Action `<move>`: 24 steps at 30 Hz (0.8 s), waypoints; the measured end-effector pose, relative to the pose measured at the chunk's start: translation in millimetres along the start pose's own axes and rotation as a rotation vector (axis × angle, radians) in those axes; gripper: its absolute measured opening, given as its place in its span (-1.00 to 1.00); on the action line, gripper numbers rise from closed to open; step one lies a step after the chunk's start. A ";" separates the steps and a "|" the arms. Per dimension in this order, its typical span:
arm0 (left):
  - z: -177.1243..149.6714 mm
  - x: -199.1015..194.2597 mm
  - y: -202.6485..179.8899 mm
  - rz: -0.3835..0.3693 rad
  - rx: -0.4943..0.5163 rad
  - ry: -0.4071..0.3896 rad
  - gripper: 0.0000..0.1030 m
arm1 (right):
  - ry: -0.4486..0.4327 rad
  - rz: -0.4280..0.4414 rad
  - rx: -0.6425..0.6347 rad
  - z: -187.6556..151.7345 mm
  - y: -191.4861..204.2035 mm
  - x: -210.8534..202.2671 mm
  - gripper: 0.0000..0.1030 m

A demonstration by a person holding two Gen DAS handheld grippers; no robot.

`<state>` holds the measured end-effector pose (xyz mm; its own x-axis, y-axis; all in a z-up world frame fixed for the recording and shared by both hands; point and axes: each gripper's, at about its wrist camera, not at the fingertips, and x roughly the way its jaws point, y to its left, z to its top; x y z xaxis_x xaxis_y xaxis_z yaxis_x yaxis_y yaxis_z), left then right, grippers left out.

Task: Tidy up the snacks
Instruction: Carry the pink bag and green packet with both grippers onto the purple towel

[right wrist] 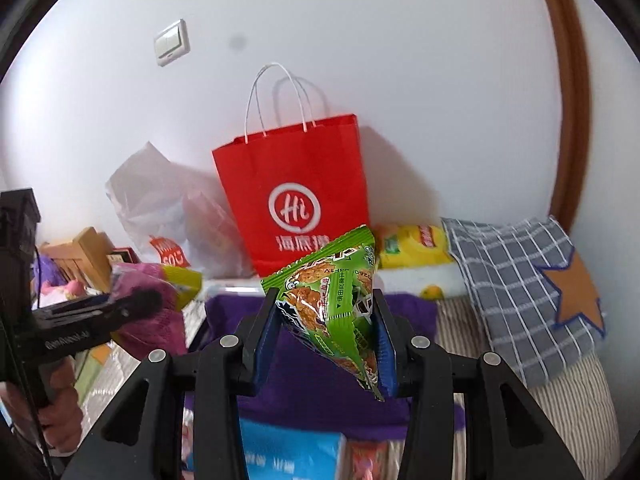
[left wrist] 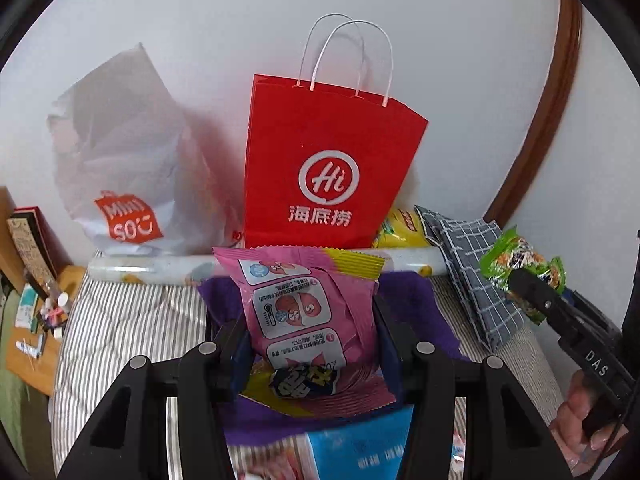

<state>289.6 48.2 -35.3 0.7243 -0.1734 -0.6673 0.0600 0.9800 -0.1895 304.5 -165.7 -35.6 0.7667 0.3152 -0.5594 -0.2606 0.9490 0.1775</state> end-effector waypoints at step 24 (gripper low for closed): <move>5.1 102.2 55.3 0.073 -0.021 0.114 -0.03 | 0.171 0.094 -0.110 -3.7 -27.7 145.6 -0.17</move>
<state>370.5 85.2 -110.3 0.6433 -0.1130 -0.7572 -0.0050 0.9884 -0.1517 421.1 -146.1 -124.9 0.6280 0.3870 -0.6751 -0.3961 0.9058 0.1507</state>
